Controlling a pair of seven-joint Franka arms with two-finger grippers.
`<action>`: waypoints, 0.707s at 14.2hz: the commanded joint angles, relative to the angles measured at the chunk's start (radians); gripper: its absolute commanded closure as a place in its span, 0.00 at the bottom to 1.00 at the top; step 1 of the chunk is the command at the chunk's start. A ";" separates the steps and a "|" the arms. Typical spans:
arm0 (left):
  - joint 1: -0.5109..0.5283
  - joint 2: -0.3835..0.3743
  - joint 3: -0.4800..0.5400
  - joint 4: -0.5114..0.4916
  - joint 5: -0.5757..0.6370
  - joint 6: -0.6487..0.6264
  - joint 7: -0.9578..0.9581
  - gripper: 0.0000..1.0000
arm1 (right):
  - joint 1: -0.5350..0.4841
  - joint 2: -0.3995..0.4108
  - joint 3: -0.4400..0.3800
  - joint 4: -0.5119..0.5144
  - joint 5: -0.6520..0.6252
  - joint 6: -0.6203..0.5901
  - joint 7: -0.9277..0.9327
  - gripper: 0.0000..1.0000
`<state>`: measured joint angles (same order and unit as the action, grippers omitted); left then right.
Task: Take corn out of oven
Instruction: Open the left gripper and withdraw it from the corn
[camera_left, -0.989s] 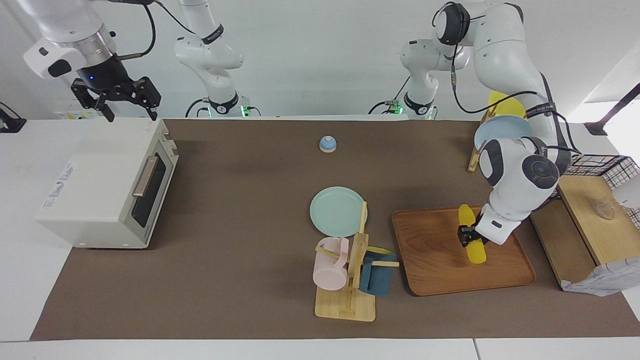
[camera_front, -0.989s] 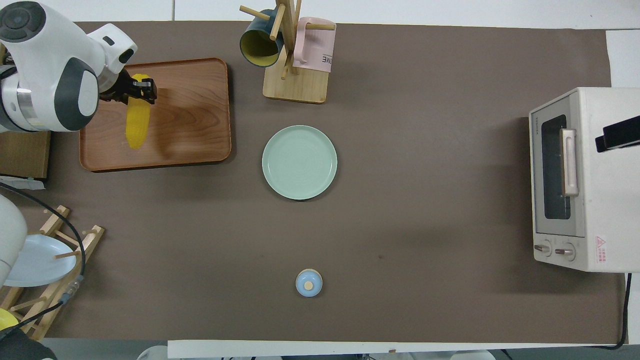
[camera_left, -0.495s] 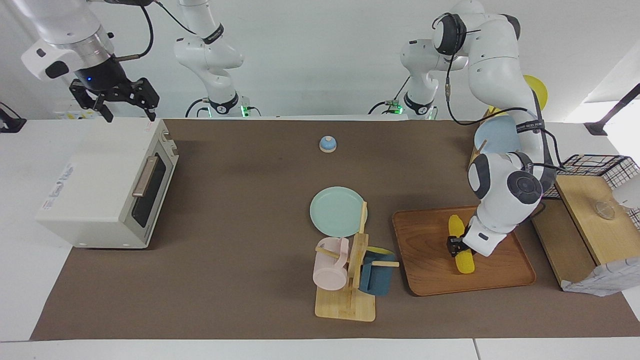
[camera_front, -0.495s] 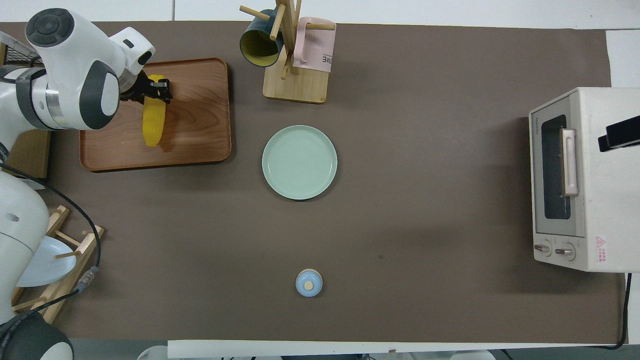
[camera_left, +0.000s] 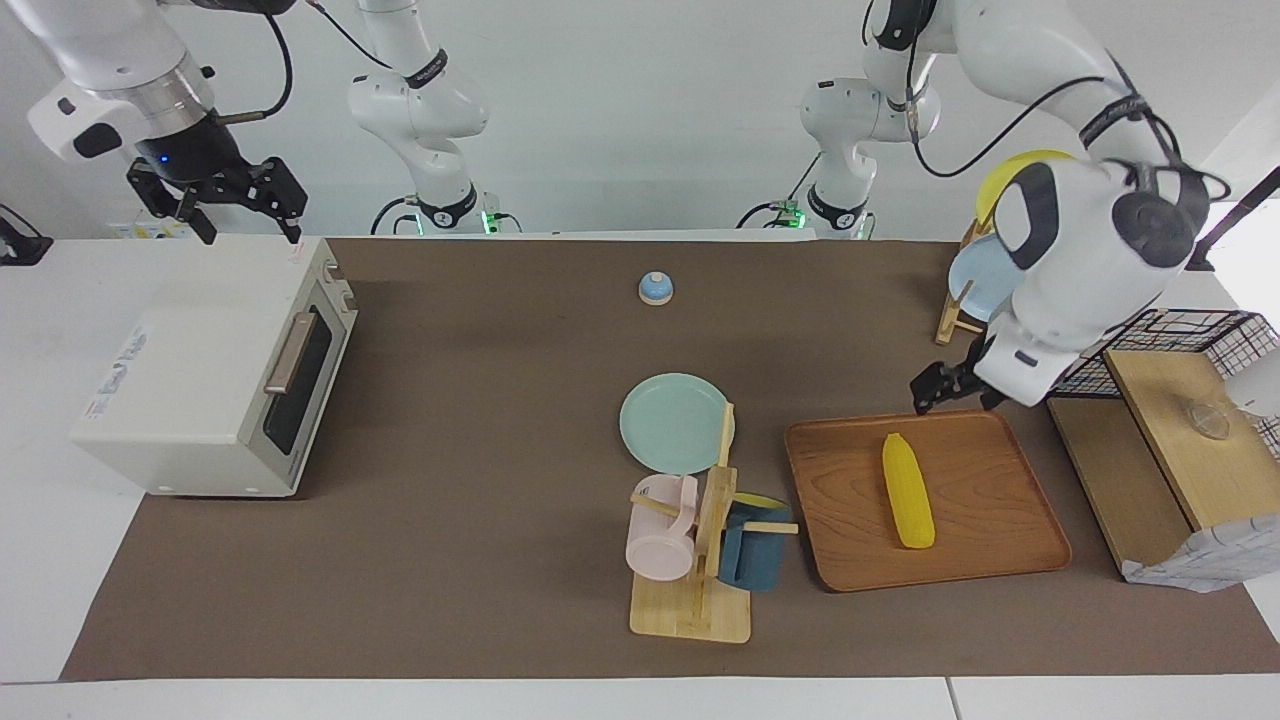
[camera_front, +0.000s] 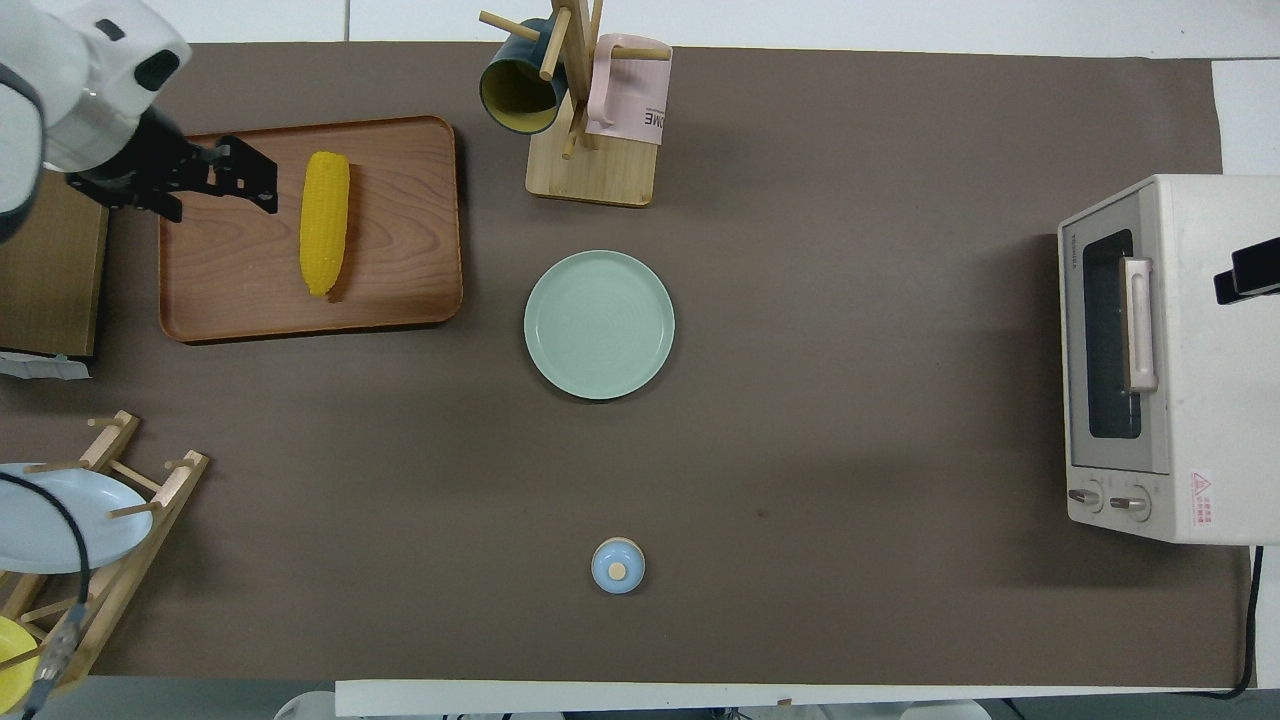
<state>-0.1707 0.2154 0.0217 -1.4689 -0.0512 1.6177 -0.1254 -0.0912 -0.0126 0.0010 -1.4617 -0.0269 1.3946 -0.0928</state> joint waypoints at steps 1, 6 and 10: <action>0.034 -0.124 0.004 -0.080 -0.002 -0.056 -0.003 0.00 | -0.007 0.005 0.005 0.011 0.002 -0.016 -0.001 0.00; 0.057 -0.194 0.009 -0.141 0.037 -0.009 0.000 0.00 | -0.007 0.005 0.005 0.011 0.002 -0.017 -0.004 0.00; 0.082 -0.241 0.009 -0.194 0.037 0.001 0.004 0.00 | -0.009 0.002 0.005 0.001 0.004 -0.013 -0.004 0.00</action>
<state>-0.0978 0.0266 0.0341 -1.6140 -0.0259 1.5980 -0.1242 -0.0911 -0.0126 0.0015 -1.4628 -0.0266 1.3902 -0.0928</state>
